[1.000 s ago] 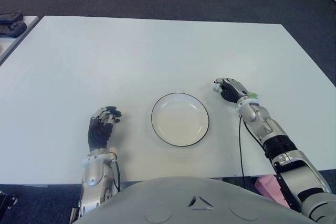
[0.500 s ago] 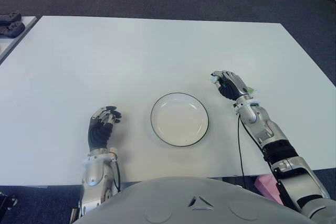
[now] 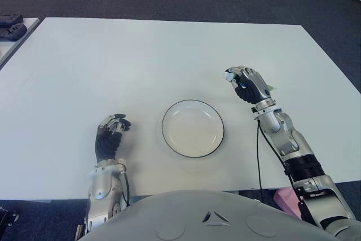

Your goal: Put the toothpaste on the table into the plate.

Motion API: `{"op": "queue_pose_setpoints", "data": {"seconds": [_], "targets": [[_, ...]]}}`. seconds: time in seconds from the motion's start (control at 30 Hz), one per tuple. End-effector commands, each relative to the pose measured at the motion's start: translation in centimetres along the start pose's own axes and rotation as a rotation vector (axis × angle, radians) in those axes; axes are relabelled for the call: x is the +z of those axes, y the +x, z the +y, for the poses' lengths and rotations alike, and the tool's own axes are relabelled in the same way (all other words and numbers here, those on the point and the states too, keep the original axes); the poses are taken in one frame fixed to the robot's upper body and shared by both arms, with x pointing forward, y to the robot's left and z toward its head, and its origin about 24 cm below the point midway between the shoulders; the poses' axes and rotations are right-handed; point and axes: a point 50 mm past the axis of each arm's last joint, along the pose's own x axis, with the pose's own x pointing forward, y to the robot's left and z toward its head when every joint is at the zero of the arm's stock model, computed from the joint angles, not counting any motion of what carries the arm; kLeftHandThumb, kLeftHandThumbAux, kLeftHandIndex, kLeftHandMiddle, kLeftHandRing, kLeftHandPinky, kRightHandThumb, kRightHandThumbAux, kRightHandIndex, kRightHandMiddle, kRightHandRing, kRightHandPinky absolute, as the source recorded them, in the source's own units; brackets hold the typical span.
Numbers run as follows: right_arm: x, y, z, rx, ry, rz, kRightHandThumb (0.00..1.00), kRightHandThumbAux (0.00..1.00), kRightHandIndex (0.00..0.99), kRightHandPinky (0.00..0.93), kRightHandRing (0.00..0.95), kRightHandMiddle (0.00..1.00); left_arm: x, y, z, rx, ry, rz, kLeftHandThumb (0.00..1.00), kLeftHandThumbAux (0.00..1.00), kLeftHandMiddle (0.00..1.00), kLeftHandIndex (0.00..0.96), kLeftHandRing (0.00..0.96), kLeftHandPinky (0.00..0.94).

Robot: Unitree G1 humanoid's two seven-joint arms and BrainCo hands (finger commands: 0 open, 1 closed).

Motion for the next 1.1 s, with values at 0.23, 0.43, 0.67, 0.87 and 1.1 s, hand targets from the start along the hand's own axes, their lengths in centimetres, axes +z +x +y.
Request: {"op": "queue_pose_setpoints", "data": {"seconds": [0.23, 0.43, 0.67, 0.87, 1.1], "targets": [[1.4, -0.3, -0.8, -0.018, 0.06, -0.045, 0.857, 0.665, 0.447, 0.837, 0.843, 0.49, -0.6, -0.1, -0.2, 0.02, 0.0, 0.046, 0.709, 0.723, 0.534, 0.434, 0.501, 0.466], [3.0, -0.6, -1.0, -0.001, 0.105, -0.1, 0.857, 0.666, 0.447, 0.846, 0.846, 0.49, -0.5, -0.1, -0.4, 0.017, -0.004, 0.041, 0.708, 0.723, 0.54, 0.434, 0.517, 0.479], [6.2, -1.6, -1.0, 0.094, 0.168, -0.182, 0.856, 0.667, 0.447, 0.845, 0.846, 0.49, -0.5, 0.0, -0.5, 0.002, 0.008, 0.03, 0.707, 0.724, 0.546, 0.434, 0.529, 0.489], [7.4, -1.9, -1.0, 0.189, 0.21, -0.245, 0.855, 0.668, 0.446, 0.86, 0.852, 0.49, -0.6, 0.1, -0.6, -0.013, 0.004, 0.032, 0.706, 0.724, 0.547, 0.433, 0.527, 0.473], [8.6, -1.9, 0.0, 0.323, 0.201, -0.365, 0.854, 0.668, 0.446, 0.857, 0.852, 0.49, -0.7, 0.1, -0.5, -0.025, -0.004, 0.031, 0.707, 0.724, 0.547, 0.432, 0.523, 0.481]]}}
